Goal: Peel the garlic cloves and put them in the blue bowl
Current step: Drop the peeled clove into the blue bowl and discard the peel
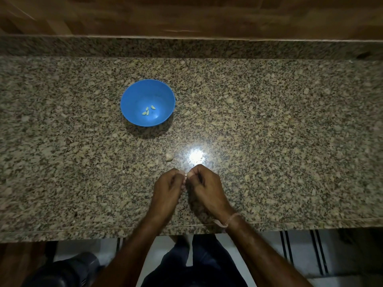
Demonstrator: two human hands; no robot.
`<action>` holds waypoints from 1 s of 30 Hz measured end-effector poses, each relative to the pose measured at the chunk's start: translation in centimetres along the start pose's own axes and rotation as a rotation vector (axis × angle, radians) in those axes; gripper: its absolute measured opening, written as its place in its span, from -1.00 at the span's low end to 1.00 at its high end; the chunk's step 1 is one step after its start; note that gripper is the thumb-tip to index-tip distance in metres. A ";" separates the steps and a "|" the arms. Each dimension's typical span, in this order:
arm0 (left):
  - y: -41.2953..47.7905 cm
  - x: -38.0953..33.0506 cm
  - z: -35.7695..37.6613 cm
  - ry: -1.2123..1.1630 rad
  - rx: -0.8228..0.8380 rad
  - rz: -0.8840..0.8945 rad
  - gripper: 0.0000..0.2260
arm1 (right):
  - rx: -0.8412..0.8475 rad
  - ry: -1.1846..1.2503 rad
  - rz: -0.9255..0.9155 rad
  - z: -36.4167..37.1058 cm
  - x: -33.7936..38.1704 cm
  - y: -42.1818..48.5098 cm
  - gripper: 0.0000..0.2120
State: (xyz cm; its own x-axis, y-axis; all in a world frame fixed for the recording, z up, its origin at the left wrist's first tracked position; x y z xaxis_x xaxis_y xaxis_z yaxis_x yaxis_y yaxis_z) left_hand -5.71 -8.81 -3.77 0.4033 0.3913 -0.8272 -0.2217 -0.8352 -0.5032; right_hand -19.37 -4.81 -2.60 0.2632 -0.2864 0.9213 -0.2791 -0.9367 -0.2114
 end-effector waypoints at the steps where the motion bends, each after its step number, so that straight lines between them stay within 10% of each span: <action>1: -0.1 -0.3 -0.1 0.029 0.002 0.035 -0.68 | 0.014 0.001 0.028 0.1 -0.3 0.0 -0.83; 11: -0.5 -1.2 -0.3 -0.040 -0.058 0.074 -0.80 | 0.080 0.525 0.407 2.1 -1.8 -0.2 -0.64; 20: 0.4 0.1 0.8 -0.167 0.025 -0.121 -0.66 | 0.038 0.203 0.022 0.8 -0.2 0.4 -0.81; 24: 0.0 -2.4 -0.3 0.187 -0.106 0.169 -0.77 | 0.056 0.464 0.318 1.9 -2.2 0.2 -0.67; 30: -0.3 -2.7 -0.7 0.038 -0.138 0.125 -0.85 | 0.064 0.712 0.513 2.9 -2.7 -0.2 -0.59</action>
State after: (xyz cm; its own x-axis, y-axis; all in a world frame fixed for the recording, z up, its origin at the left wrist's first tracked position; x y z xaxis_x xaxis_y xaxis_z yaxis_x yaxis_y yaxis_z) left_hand -6.16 -9.90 -1.23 0.4141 0.2681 -0.8698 -0.1492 -0.9227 -0.3554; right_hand -17.34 -4.39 -5.99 -0.5245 -0.5012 0.6883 -0.1475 -0.7427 -0.6532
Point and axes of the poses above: each hand's wrist, its own y-axis towards the middle knuckle, its own z-axis out of the palm, x = y × z, the point moved 9 cm from there along y, towards the middle knuckle, and after that the axes turned 6 degrees about -z, right-handed, at the moved point
